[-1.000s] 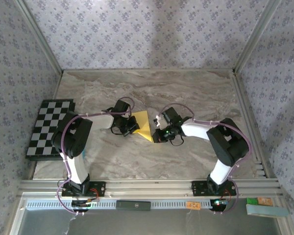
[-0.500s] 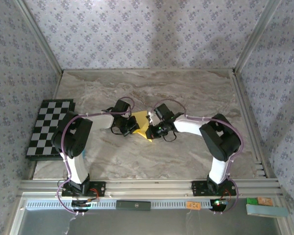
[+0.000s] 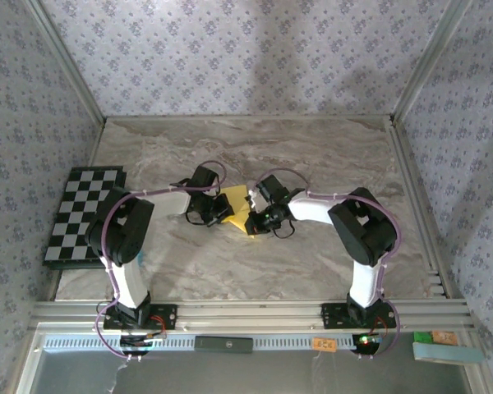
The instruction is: Fold a paper plane with a square sheet of paper (pick it up from the middle)
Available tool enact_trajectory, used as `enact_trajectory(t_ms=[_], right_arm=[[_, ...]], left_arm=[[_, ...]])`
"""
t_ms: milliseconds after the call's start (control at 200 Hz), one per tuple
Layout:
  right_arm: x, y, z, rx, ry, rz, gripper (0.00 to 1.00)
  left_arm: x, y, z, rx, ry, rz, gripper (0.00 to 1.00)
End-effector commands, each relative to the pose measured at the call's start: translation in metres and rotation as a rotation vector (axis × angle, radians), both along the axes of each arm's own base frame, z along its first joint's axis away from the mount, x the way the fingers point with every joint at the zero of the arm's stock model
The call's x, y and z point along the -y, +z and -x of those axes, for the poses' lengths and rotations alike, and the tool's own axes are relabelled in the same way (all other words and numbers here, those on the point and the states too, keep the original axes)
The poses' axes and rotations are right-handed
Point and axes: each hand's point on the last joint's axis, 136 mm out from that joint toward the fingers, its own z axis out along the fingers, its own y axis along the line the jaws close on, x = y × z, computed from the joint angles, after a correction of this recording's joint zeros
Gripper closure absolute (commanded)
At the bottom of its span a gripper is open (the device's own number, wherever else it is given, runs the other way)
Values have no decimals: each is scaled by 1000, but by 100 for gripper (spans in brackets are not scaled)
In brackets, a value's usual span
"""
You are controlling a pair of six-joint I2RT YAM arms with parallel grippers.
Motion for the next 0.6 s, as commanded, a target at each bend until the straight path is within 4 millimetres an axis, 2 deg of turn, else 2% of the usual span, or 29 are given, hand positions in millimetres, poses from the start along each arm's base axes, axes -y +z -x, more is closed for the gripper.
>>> enact_trajectory(t_ms=[0, 120, 325, 465, 595], right_arm=[[16, -22, 8, -55, -24, 111, 100], [18, -23, 10, -68, -29, 126, 100], [17, -22, 11, -84, -29, 134, 100], [17, -22, 13, -89, -25, 140, 100], [18, -23, 13, -91, -28, 143, 100]], left_arm=[[8, 38, -9, 160, -48, 48, 89], [15, 41, 2, 197, -76, 80, 87], [30, 29, 21, 182, -142, 87, 91], [31, 15, 25, 153, -145, 66, 93], [33, 12, 23, 149, -148, 66, 93]])
